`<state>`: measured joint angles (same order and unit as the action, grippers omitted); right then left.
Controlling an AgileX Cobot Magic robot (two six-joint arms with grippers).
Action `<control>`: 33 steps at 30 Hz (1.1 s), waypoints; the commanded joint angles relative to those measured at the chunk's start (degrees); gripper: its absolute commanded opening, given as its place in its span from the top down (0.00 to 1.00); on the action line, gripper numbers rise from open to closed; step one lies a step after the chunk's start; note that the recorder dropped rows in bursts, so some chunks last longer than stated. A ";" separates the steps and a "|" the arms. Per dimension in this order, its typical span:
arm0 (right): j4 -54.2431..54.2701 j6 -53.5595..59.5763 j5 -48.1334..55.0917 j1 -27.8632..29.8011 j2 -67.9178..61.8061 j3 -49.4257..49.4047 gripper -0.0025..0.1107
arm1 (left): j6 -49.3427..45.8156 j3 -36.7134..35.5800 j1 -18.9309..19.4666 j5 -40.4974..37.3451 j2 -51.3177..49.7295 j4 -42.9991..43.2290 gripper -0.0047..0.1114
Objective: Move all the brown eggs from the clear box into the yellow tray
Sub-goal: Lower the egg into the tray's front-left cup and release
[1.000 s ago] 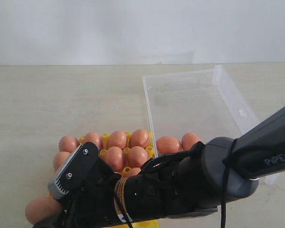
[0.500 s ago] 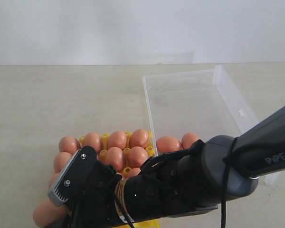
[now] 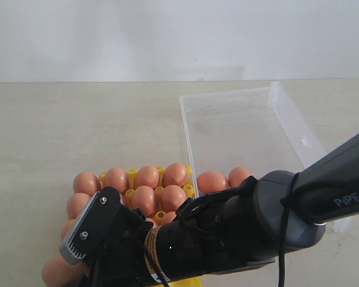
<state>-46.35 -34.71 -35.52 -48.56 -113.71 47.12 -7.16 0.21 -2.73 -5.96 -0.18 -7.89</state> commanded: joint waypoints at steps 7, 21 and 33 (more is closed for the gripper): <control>-0.69 0.41 1.03 -0.04 -0.11 -0.30 0.55 | -0.17 -0.21 0.15 0.14 0.18 -0.02 0.92; 0.05 2.33 1.17 -0.04 0.01 -0.17 0.42 | -0.17 -0.21 0.15 0.14 0.18 -0.02 0.92; 2.32 2.33 11.09 -0.04 5.30 -0.17 0.42 | -0.17 -0.21 0.15 0.14 0.18 -0.02 0.92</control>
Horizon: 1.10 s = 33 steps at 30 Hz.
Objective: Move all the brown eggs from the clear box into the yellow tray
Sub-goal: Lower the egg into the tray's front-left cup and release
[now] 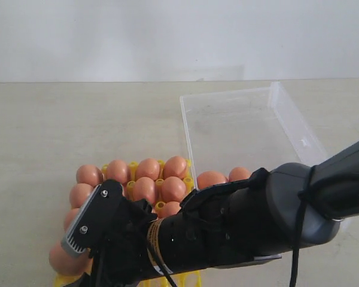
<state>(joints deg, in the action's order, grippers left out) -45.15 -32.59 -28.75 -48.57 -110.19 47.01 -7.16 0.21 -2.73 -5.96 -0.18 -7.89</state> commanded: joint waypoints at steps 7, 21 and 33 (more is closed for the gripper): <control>1.12 0.21 3.17 -0.03 2.31 -0.06 0.42 | -0.17 -0.21 0.15 0.12 0.18 -0.02 0.92; -1.46 4.03 4.68 -0.03 7.72 -0.06 0.56 | -0.17 -0.21 0.15 0.12 0.18 -0.02 0.92; -1.84 5.57 6.69 -0.03 4.80 -0.06 0.56 | -0.17 -0.21 0.15 0.12 0.18 -0.02 0.92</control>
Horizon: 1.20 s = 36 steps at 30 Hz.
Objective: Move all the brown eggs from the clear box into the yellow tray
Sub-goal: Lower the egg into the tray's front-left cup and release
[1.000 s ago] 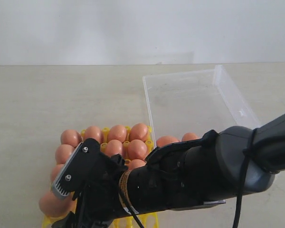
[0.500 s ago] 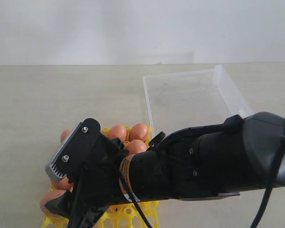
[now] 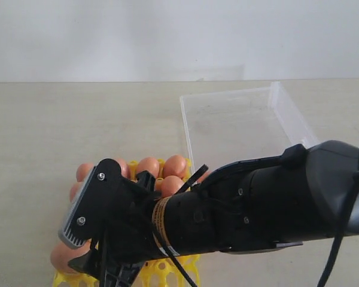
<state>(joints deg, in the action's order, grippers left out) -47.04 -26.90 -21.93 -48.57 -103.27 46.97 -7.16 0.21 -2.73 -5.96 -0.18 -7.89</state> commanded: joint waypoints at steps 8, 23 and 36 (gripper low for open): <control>0.28 -2.74 -4.62 -0.03 -3.09 -0.02 0.95 | -0.17 -0.21 0.15 0.25 0.18 -0.02 0.92; 10.53 -2.72 0.05 -0.03 -3.22 -0.02 0.98 | -0.17 -0.21 0.15 0.25 0.18 -0.02 0.92; 10.53 -2.72 -0.22 -0.03 -3.22 -0.02 0.98 | -0.17 -0.21 0.15 0.25 0.18 -0.02 0.92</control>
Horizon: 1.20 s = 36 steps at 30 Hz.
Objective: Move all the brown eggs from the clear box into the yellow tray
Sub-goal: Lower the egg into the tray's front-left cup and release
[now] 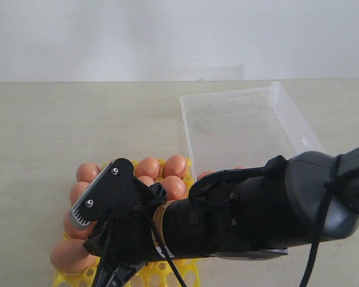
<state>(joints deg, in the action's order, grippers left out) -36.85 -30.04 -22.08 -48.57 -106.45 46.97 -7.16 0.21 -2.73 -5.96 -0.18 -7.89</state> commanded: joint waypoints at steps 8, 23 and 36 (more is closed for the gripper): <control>0.34 0.17 0.50 -0.03 -2.07 -0.02 0.98 | -0.17 -0.21 0.15 -0.04 0.18 -0.02 0.92; 0.34 0.17 -0.34 -0.03 -2.18 -0.02 0.98 | -0.17 -0.21 0.15 -0.04 0.18 -0.02 0.92; 0.34 -1.20 -0.21 -0.03 -2.18 -0.02 0.98 | -0.17 -0.21 0.15 0.29 0.18 -0.02 0.92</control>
<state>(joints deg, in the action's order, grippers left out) -36.85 -30.78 -21.74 -48.57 -108.64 46.97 -7.16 0.21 -2.73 -5.96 -0.18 -7.89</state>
